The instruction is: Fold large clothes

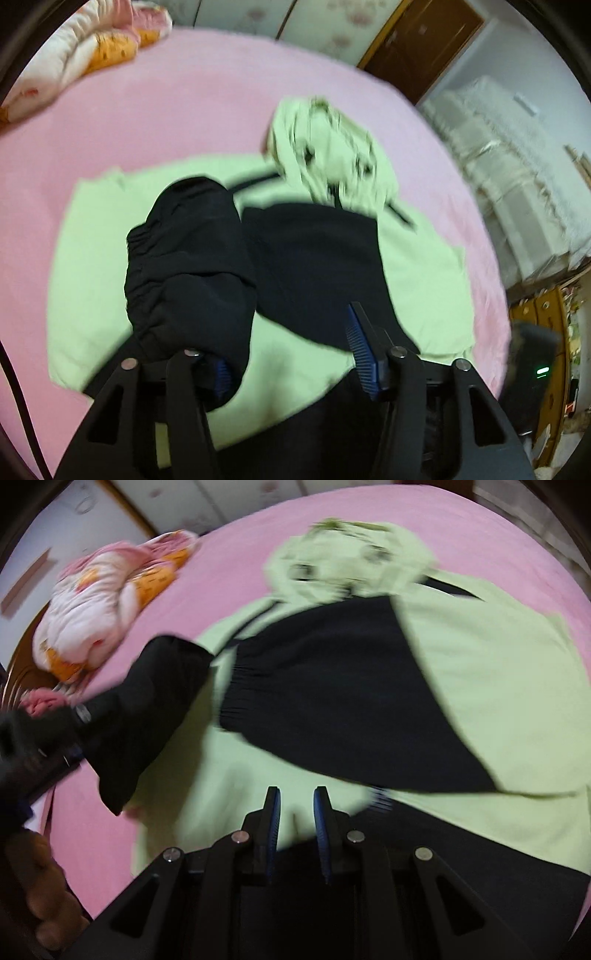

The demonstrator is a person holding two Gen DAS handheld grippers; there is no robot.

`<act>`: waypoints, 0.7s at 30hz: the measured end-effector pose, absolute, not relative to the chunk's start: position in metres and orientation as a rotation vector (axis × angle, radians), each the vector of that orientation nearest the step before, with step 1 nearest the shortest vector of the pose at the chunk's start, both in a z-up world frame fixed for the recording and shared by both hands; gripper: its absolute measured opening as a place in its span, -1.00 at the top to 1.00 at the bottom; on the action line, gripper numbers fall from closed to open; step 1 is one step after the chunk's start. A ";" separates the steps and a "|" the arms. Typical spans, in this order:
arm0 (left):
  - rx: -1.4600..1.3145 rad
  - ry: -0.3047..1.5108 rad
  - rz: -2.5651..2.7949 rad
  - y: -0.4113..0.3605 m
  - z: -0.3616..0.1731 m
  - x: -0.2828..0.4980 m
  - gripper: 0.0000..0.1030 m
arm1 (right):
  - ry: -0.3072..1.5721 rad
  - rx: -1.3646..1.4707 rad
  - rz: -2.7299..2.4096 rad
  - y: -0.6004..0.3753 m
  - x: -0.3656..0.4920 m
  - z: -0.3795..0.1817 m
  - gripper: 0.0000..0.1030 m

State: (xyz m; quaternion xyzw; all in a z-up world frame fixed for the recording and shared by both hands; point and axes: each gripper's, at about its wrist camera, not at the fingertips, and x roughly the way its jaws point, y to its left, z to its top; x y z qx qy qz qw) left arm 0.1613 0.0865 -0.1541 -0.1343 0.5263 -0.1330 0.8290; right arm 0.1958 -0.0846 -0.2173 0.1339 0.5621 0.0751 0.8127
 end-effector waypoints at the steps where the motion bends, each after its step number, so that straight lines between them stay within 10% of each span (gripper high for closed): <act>1: -0.287 1.144 -0.269 0.079 -0.162 0.160 -0.06 | 1.204 0.292 0.146 -0.097 0.192 -0.219 0.64; 21: -0.380 1.303 -0.230 0.081 -0.195 0.110 -0.72 | 1.160 0.278 0.252 -0.129 0.184 -0.209 0.49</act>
